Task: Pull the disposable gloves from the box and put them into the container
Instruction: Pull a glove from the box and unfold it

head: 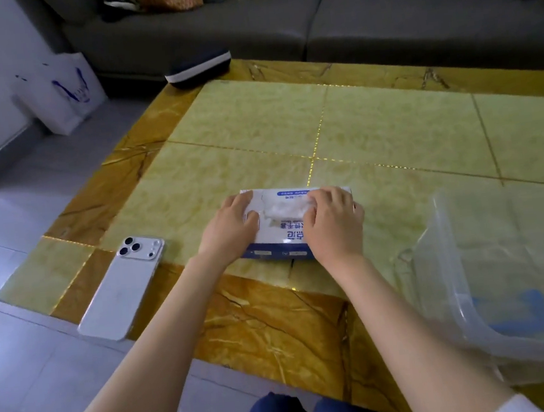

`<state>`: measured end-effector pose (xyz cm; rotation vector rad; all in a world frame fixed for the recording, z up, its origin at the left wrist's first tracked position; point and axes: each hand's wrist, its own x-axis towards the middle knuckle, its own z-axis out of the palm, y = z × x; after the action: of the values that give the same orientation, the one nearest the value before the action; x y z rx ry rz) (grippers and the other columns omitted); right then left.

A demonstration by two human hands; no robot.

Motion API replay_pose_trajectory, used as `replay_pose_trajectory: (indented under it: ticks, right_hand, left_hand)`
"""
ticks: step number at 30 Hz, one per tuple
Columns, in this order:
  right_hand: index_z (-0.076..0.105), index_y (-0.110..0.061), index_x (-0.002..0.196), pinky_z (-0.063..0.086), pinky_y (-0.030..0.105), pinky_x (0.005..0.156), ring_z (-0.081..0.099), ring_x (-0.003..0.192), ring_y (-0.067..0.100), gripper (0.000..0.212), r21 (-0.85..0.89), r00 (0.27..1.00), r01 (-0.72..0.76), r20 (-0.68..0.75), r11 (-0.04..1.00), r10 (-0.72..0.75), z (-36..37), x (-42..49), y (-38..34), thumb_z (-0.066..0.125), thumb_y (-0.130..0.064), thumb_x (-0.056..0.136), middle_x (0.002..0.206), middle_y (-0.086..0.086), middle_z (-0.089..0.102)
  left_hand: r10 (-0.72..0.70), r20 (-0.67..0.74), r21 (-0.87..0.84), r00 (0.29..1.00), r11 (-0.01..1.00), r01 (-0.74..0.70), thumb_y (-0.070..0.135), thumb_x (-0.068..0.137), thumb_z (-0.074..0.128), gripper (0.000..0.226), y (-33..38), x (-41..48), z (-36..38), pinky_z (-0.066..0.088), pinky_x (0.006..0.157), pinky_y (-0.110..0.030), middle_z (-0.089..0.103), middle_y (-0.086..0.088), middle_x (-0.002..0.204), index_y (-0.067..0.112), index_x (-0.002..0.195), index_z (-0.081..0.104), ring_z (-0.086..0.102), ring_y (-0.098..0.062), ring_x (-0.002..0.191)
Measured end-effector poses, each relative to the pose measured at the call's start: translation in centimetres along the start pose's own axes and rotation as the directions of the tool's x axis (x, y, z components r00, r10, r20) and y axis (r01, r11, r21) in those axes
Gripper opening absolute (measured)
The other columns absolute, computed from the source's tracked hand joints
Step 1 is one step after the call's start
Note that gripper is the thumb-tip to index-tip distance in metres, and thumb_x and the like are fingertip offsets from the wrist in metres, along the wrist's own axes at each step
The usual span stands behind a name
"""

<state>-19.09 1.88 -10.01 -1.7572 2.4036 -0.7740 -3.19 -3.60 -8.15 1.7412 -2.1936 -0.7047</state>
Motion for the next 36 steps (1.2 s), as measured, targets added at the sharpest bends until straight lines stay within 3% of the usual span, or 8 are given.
replay_pose_trajectory:
  ticks: [6, 15, 18, 20, 23, 27, 31, 36]
  right_hand:
    - [0.052, -0.017, 0.118, 0.029, 0.040, 0.102, 0.039, 0.119, 0.023, 0.028, -0.029, 0.986, 0.067, 0.153, 0.997, -0.062, -1.9, -3.3, -0.1, 0.034, -0.023, 0.097, 0.125, 0.002, 0.048]
    - [0.045, -0.019, 0.125, 0.021, 0.053, 0.111, 0.030, 0.131, 0.022, 0.036, -0.124, 0.912, 0.226, 0.375, 0.966, -0.165, -6.6, -11.5, 0.9, 0.028, -0.040, 0.101, 0.136, 0.001, 0.040]
    - [0.042, -0.018, 0.132, 0.022, 0.048, 0.111, 0.031, 0.131, 0.024, 0.037, -0.081, 0.899, 0.313, 0.348, 0.946, -0.268, -7.9, -13.0, 1.6, 0.038, -0.036, 0.100, 0.137, 0.003, 0.040]
    - [0.051, -0.014, 0.130, 0.033, 0.046, 0.106, 0.043, 0.123, 0.028, 0.035, 0.003, 0.873, 0.419, 0.276, 0.908, -0.403, -8.5, -13.9, 2.0, 0.053, -0.020, 0.095, 0.129, 0.008, 0.049]
    - [0.063, -0.011, 0.112, 0.046, 0.039, 0.090, 0.056, 0.103, 0.027, 0.029, 0.017, 0.819, 0.531, 0.245, 0.847, -0.518, -8.6, -14.7, 2.8, 0.065, -0.004, 0.084, 0.108, 0.007, 0.060]
    - [0.062, -0.014, 0.103, 0.046, 0.031, 0.083, 0.054, 0.100, 0.021, 0.012, -0.031, 0.825, 0.525, 0.262, 0.850, -0.500, -9.4, -14.2, 2.7, 0.055, -0.015, 0.092, 0.105, 0.002, 0.058]
    - [0.057, -0.015, 0.101, 0.040, 0.027, 0.071, 0.053, 0.099, 0.020, 0.011, -0.092, 0.814, 0.542, 0.305, 0.836, -0.494, -9.4, -13.1, 2.3, 0.049, -0.011, 0.095, 0.106, 0.000, 0.054]
    - [0.045, -0.010, 0.102, 0.039, 0.029, 0.061, 0.051, 0.082, 0.018, 0.014, -0.069, 0.827, 0.512, 0.310, 0.856, -0.469, -10.2, -12.3, 2.2, 0.038, -0.022, 0.101, 0.103, 0.003, 0.047]
  left_hand:
    - [-0.047, 0.031, 0.003, 0.998, 0.999, 0.047, 0.028, 0.100, 0.035, 0.049, 0.1, -5.5, 0.0, 0.038, 0.082, -0.028, 0.030, -0.004, 0.150, 0.020, 0.147, 0.028, 0.047, -0.025, 0.122]
    - [-0.064, 0.173, 0.028, 0.983, 0.998, 0.060, 0.048, 0.095, 0.042, 0.061, 0.8, -15.2, 0.5, 0.043, 0.098, -0.038, 0.027, -0.009, 0.149, 0.020, 0.147, 0.025, 0.045, -0.027, 0.126]
    - [-0.006, 0.089, 0.174, 0.996, 0.985, -0.009, 0.049, 0.093, 0.045, 0.057, 1.1, -16.8, 1.1, 0.039, 0.102, -0.040, 0.030, -0.007, 0.144, 0.022, 0.142, 0.033, 0.037, -0.027, 0.127]
    - [0.128, -0.026, 0.242, 0.991, 0.963, -0.118, 0.042, 0.093, 0.048, 0.048, 1.8, -17.6, 1.4, 0.033, 0.101, -0.035, 0.036, -0.004, 0.139, 0.024, 0.137, 0.041, 0.035, -0.025, 0.125]
    - [0.228, -0.024, 0.178, 0.973, 0.959, -0.220, 0.032, 0.092, 0.052, 0.045, 3.3, -18.4, 2.3, 0.030, 0.100, -0.033, 0.043, 0.001, 0.137, 0.023, 0.135, 0.044, 0.036, -0.021, 0.126]
    - [0.195, 0.015, 0.136, 0.981, 0.971, -0.195, 0.033, 0.087, 0.059, 0.051, 4.2, -18.3, 2.6, 0.031, 0.101, -0.035, 0.044, 0.003, 0.137, 0.027, 0.135, 0.043, 0.035, -0.020, 0.125]
    - [0.161, 0.074, 0.200, 0.984, 0.965, -0.172, 0.034, 0.087, 0.058, 0.056, 4.8, -17.9, 2.4, 0.031, 0.100, -0.040, 0.040, 0.002, 0.139, 0.036, 0.139, 0.036, 0.032, -0.023, 0.125]
    - [0.126, 0.105, 0.231, 0.986, 0.962, -0.148, 0.037, 0.087, 0.060, 0.045, 5.1, -17.7, 2.4, 0.029, 0.100, -0.041, 0.039, 0.002, 0.139, 0.034, 0.130, 0.046, 0.030, -0.023, 0.127]
